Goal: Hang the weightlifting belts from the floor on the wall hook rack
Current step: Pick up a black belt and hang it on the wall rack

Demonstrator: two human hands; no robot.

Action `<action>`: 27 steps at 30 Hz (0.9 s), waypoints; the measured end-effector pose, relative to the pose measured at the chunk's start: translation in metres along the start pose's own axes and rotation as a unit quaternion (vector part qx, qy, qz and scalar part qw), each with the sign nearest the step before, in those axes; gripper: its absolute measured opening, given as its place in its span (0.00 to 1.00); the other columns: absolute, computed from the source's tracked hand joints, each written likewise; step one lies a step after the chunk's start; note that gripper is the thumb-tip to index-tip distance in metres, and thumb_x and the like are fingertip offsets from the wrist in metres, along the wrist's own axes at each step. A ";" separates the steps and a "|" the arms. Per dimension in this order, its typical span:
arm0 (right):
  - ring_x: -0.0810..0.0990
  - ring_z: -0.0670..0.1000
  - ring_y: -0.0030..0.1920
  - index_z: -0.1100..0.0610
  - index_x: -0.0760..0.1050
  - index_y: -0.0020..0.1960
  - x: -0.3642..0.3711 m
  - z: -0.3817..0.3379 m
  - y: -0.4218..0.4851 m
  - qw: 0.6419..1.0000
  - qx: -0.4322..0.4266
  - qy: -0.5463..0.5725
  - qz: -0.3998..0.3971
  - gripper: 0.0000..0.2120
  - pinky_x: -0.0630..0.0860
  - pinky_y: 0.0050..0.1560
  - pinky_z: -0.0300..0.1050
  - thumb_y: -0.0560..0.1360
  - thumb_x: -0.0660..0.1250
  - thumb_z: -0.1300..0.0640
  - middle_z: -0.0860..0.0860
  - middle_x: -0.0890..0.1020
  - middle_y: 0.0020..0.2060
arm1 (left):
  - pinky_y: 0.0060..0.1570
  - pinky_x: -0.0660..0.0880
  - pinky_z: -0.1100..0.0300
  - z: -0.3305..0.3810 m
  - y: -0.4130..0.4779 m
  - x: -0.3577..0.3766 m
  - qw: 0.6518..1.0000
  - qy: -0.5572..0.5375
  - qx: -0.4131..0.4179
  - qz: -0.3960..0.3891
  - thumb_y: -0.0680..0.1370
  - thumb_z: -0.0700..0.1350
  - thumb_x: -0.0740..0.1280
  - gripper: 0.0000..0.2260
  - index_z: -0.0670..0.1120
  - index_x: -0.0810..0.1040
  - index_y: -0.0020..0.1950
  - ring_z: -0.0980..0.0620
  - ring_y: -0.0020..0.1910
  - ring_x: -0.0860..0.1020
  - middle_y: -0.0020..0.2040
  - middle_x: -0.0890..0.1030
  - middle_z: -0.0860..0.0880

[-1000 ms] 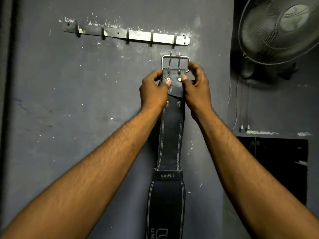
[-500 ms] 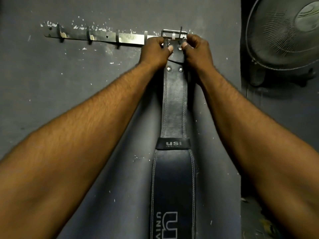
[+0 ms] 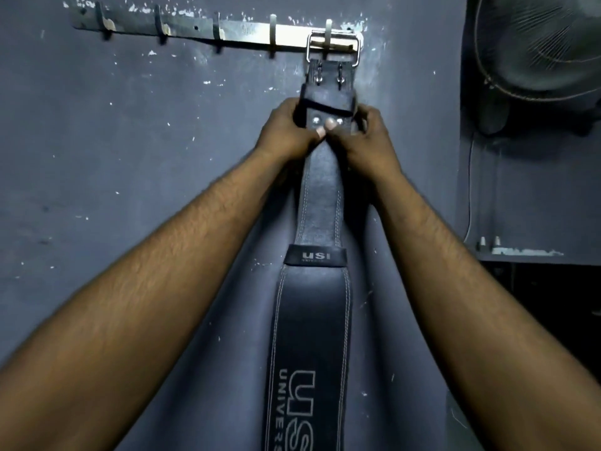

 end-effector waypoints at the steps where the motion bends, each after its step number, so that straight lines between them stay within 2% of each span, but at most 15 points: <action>1: 0.83 0.45 0.47 0.58 0.68 0.68 -0.001 0.010 -0.012 1.000 0.020 0.006 -0.016 0.24 0.82 0.47 0.40 0.76 0.73 0.56 0.48 0.81 0.55 | 0.52 0.82 0.53 -0.005 -0.017 0.003 0.999 -0.004 -0.010 -0.030 0.72 0.38 0.73 0.18 0.42 0.77 0.61 0.50 0.49 0.84 0.52 0.84 0.45; 2: 0.82 0.43 0.44 0.59 0.67 0.69 -0.001 0.021 -0.022 0.999 0.041 0.008 -0.031 0.22 0.80 0.40 0.36 0.78 0.71 0.60 0.48 0.80 0.55 | 0.41 0.82 0.59 -0.014 -0.030 0.006 0.997 0.002 -0.035 -0.068 0.75 0.35 0.70 0.15 0.42 0.77 0.60 0.54 0.40 0.83 0.48 0.83 0.46; 3: 0.81 0.42 0.41 0.59 0.68 0.67 -0.001 0.032 -0.031 0.997 0.059 0.013 -0.049 0.19 0.78 0.36 0.34 0.79 0.69 0.62 0.49 0.81 0.54 | 0.30 0.76 0.63 -0.026 -0.045 0.010 0.990 0.008 -0.071 -0.119 0.77 0.32 0.68 0.13 0.42 0.77 0.60 0.56 0.30 0.78 0.41 0.80 0.47; 4: 0.82 0.42 0.38 0.60 0.71 0.64 0.000 0.044 -0.045 0.994 0.078 0.017 -0.074 0.14 0.78 0.35 0.34 0.80 0.67 0.63 0.51 0.82 0.51 | 0.25 0.68 0.66 -0.038 -0.062 0.013 0.980 0.006 -0.109 -0.168 0.77 0.31 0.66 0.13 0.42 0.77 0.59 0.57 0.24 0.72 0.37 0.77 0.47; 6: 0.85 0.44 0.37 0.64 0.76 0.60 0.005 0.056 -0.069 0.987 0.108 0.036 -0.115 0.09 0.82 0.39 0.38 0.80 0.65 0.66 0.53 0.85 0.44 | 0.26 0.63 0.66 -0.056 -0.088 0.016 0.964 -0.006 -0.148 -0.219 0.77 0.30 0.66 0.13 0.41 0.77 0.60 0.57 0.23 0.67 0.34 0.74 0.47; 8: 0.86 0.50 0.42 0.66 0.78 0.58 0.004 0.060 -0.078 0.989 0.104 0.030 -0.105 0.08 0.84 0.49 0.46 0.80 0.66 0.65 0.55 0.86 0.45 | 0.33 0.74 0.63 -0.064 -0.094 0.013 0.977 0.022 -0.123 -0.174 0.76 0.29 0.66 0.12 0.39 0.80 0.57 0.57 0.28 0.75 0.37 0.79 0.47; 10: 0.86 0.54 0.49 0.63 0.81 0.58 0.001 0.055 -0.080 0.993 0.086 -0.015 -0.077 0.12 0.82 0.58 0.56 0.78 0.70 0.58 0.57 0.87 0.50 | 0.48 0.80 0.58 -0.063 -0.094 0.009 0.988 0.047 -0.084 -0.117 0.74 0.29 0.68 0.12 0.41 0.81 0.54 0.53 0.38 0.81 0.42 0.83 0.46; 12: 0.87 0.55 0.51 0.58 0.83 0.55 -0.003 0.061 -0.080 0.994 0.077 -0.040 -0.067 0.19 0.81 0.58 0.60 0.71 0.73 0.45 0.54 0.88 0.48 | 0.56 0.80 0.52 -0.064 -0.098 0.008 0.990 0.054 -0.090 -0.093 0.71 0.35 0.71 0.12 0.44 0.82 0.53 0.48 0.45 0.84 0.46 0.85 0.45; 14: 0.87 0.56 0.47 0.57 0.82 0.48 -0.008 0.067 -0.092 0.992 0.093 -0.063 -0.063 0.21 0.82 0.55 0.60 0.67 0.73 0.40 0.53 0.87 0.43 | 0.50 0.81 0.54 -0.067 -0.109 0.004 0.991 0.048 -0.093 -0.080 0.72 0.41 0.71 0.08 0.45 0.83 0.51 0.51 0.41 0.83 0.40 0.84 0.49; 16: 0.82 0.52 0.39 0.56 0.78 0.43 -0.010 0.063 -0.122 0.986 0.129 -0.069 -0.075 0.15 0.80 0.48 0.54 0.72 0.73 0.43 0.52 0.83 0.38 | 0.35 0.78 0.67 -0.072 -0.134 0.002 0.991 0.003 -0.105 -0.086 0.79 0.41 0.68 0.03 0.45 0.80 0.47 0.61 0.30 0.78 0.31 0.81 0.56; 18: 0.77 0.48 0.37 0.55 0.77 0.43 -0.013 0.072 -0.146 0.983 0.165 -0.025 -0.082 0.12 0.75 0.43 0.45 0.78 0.70 0.47 0.52 0.80 0.36 | 0.28 0.71 0.70 -0.086 -0.162 0.002 0.982 -0.048 -0.148 -0.105 0.83 0.43 0.62 0.08 0.43 0.80 0.55 0.65 0.26 0.74 0.28 0.79 0.58; 20: 0.80 0.44 0.39 0.54 0.78 0.45 -0.018 0.082 -0.164 0.982 0.173 -0.004 -0.072 0.09 0.76 0.43 0.39 0.79 0.68 0.49 0.50 0.82 0.39 | 0.32 0.76 0.67 -0.097 -0.190 0.005 0.966 -0.119 -0.185 -0.134 0.83 0.45 0.61 0.11 0.44 0.77 0.63 0.62 0.33 0.80 0.38 0.83 0.55; 23: 0.86 0.51 0.50 0.59 0.79 0.59 -0.014 0.091 -0.183 0.979 0.188 0.026 -0.081 0.10 0.83 0.52 0.44 0.80 0.68 0.56 0.55 0.86 0.52 | 0.52 0.82 0.56 -0.102 -0.209 0.013 0.966 -0.145 -0.169 -0.132 0.80 0.36 0.65 0.15 0.42 0.74 0.67 0.48 0.53 0.84 0.57 0.84 0.43; 25: 0.85 0.55 0.54 0.59 0.79 0.62 -0.012 0.094 -0.186 0.982 0.179 0.007 -0.066 0.15 0.82 0.58 0.54 0.78 0.70 0.54 0.56 0.86 0.54 | 0.59 0.80 0.49 -0.105 -0.208 0.011 0.980 -0.100 -0.154 -0.078 0.78 0.34 0.68 0.18 0.43 0.75 0.67 0.46 0.56 0.83 0.58 0.84 0.43; 27: 0.86 0.54 0.54 0.55 0.80 0.59 -0.012 0.095 -0.186 0.985 0.164 -0.042 -0.033 0.20 0.81 0.59 0.59 0.73 0.70 0.44 0.52 0.87 0.52 | 0.60 0.79 0.45 -0.105 -0.205 0.009 0.986 -0.068 -0.147 -0.041 0.75 0.38 0.70 0.18 0.46 0.78 0.64 0.48 0.55 0.84 0.56 0.85 0.47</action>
Point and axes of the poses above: each hand's wrist, its own y-axis towards the middle knuckle, its own x-axis out of the palm, z = x × y, the point moved 8 cm from there along y, towards the middle knuckle
